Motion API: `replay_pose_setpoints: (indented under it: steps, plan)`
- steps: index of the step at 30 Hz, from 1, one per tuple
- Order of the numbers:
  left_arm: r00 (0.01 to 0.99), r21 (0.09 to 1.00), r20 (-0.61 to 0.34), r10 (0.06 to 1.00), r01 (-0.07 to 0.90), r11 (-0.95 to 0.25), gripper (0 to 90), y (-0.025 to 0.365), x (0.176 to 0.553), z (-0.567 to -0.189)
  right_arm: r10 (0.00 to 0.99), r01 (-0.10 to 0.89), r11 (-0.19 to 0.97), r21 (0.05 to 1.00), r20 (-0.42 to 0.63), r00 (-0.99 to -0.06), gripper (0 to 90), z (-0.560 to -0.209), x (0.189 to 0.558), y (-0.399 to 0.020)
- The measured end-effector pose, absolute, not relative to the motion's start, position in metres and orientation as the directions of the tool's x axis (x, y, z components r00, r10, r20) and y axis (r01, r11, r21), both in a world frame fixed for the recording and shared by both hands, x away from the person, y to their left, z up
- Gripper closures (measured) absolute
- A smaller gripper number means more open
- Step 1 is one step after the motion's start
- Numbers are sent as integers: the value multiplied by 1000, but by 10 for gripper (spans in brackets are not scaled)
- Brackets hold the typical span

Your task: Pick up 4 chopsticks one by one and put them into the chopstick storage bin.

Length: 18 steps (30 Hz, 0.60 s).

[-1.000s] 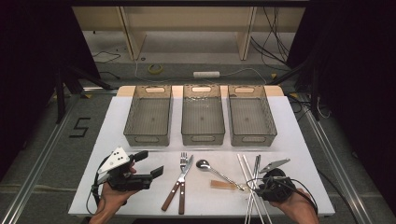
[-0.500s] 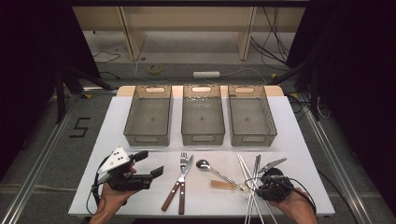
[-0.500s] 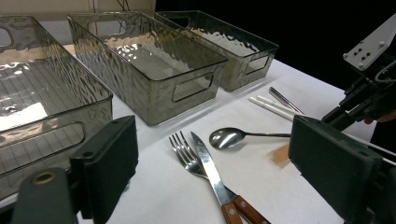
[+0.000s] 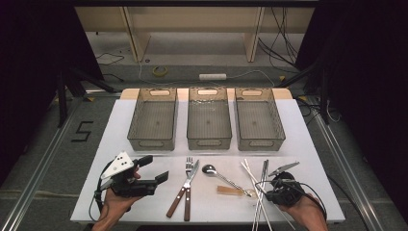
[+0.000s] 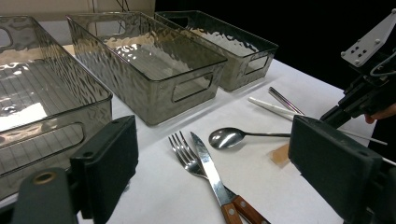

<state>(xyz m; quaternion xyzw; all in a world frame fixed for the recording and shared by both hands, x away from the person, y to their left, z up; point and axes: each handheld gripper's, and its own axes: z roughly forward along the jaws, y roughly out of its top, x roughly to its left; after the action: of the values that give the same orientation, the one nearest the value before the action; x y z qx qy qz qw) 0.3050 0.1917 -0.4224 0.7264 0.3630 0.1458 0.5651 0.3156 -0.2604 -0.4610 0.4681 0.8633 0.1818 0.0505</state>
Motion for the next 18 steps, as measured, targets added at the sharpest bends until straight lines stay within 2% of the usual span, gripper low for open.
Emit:
replay_pose_setpoints:
  steps: [10, 18]
  plan:
    - [703, 924, -195, 684, 366, -113, 153, 190, 306, -423, 808, 762, 525, 378, 58, -586, 856, -452, 315, -261]
    - [729, 909, -173, 662, 377, -178, 154, 179, 317, -422, 734, 676, 602, 426, 39, -678, 856, -433, 318, -244]
